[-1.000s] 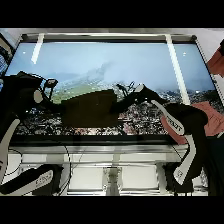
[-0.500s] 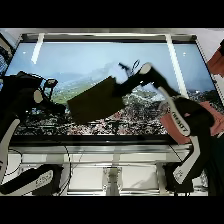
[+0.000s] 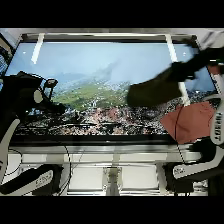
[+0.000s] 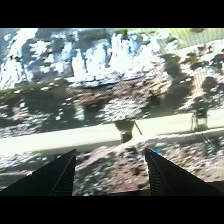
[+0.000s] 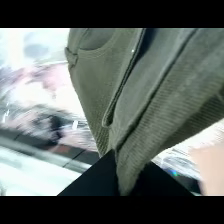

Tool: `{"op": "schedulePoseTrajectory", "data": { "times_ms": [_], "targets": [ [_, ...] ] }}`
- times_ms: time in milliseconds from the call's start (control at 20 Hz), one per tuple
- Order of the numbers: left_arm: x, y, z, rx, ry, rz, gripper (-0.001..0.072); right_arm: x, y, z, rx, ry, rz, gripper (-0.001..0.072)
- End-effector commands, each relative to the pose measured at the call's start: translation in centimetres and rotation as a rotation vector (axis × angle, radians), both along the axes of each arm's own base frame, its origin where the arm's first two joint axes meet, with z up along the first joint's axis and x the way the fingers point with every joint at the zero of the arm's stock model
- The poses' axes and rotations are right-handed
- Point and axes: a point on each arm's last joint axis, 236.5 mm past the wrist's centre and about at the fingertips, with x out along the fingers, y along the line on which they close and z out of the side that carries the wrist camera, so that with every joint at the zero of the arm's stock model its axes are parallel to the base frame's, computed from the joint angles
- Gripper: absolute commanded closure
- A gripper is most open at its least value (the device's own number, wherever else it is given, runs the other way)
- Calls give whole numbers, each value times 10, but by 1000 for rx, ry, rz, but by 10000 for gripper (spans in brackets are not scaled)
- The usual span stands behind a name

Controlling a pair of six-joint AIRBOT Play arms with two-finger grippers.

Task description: Fold the clothes and pants, and hang the long-sleeved shirts on hangers.

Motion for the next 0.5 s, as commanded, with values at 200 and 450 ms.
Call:
{"op": "schedulePoseTrajectory", "data": {
  "times_ms": [200, 450],
  "targets": [
    [0, 1, 0, 1, -1, 1, 219, -78, -184, 21, -174, 55, -481, 692],
    [0, 0, 0, 0, -1, 1, 219, -123, -236, -7, -259, 199, -617, 677]
  ]
}}
